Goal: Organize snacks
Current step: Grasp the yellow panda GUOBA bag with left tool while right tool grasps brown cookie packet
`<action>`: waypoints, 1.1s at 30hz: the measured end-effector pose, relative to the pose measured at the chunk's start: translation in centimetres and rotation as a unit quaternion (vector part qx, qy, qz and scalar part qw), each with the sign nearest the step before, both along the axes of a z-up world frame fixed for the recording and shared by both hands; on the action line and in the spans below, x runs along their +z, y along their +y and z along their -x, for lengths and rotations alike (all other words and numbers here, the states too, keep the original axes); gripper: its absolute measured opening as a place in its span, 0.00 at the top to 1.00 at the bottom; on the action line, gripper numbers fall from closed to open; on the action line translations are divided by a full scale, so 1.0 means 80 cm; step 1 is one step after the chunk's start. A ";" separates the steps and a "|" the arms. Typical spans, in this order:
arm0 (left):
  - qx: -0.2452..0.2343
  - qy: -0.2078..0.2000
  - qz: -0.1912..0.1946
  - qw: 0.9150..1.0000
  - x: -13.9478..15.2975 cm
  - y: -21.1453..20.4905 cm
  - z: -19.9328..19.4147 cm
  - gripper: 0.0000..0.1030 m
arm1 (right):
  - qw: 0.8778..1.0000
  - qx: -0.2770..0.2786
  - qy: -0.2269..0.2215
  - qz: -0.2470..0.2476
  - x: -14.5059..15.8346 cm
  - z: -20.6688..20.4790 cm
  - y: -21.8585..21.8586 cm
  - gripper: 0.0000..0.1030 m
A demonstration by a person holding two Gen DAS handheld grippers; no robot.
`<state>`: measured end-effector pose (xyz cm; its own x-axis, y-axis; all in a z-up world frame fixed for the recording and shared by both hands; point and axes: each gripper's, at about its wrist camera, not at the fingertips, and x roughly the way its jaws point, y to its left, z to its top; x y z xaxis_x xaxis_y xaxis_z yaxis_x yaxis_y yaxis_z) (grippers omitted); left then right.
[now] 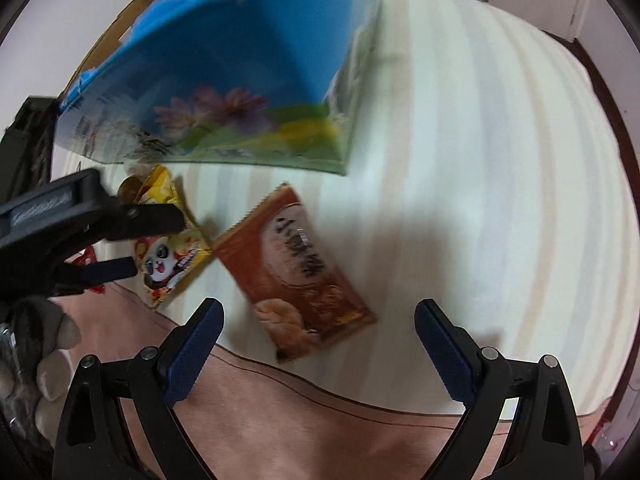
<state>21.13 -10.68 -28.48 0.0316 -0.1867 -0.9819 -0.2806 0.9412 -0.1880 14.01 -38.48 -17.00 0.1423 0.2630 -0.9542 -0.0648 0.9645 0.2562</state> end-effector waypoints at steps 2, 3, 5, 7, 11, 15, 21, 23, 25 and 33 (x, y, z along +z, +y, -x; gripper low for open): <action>-0.013 -0.011 -0.018 1.000 -0.005 0.000 0.003 0.16 | 1.000 0.014 -0.014 0.019 0.006 -0.001 0.003 0.05; -0.020 -0.012 -0.027 0.999 -0.006 -0.001 0.006 0.27 | 0.999 0.025 -0.023 0.027 0.010 -0.003 0.006 0.05; -0.038 -0.013 -0.038 0.998 -0.011 -0.006 0.013 0.30 | 0.998 0.045 -0.033 0.042 0.013 -0.007 0.015 0.05; -0.058 -0.010 -0.053 0.997 -0.016 -0.006 0.026 0.30 | 0.995 0.070 -0.040 0.058 0.014 -0.014 0.028 0.05; -0.096 -0.005 -0.079 0.992 -0.024 -0.002 0.054 0.30 | 0.987 0.136 -0.041 0.080 0.004 -0.021 0.062 0.05; -0.112 0.003 -0.087 0.990 -0.029 0.012 0.074 0.30 | 0.980 0.171 -0.021 0.102 -0.024 -0.027 0.088 0.08; -0.115 0.019 -0.066 0.991 -0.039 0.030 0.060 0.29 | 0.991 0.081 0.017 0.109 -0.029 -0.035 0.076 0.30; -0.127 0.020 -0.075 0.989 -0.044 0.024 0.052 0.29 | 0.994 0.045 0.033 0.093 -0.025 -0.031 0.052 0.33; -0.138 0.021 -0.085 0.987 -0.049 0.015 0.030 0.29 | 0.996 0.011 0.054 0.068 -0.026 -0.020 0.033 0.35; -0.170 0.022 -0.089 0.981 -0.044 0.028 0.054 0.41 | 0.989 -0.048 0.134 -0.025 -0.030 0.042 0.005 0.37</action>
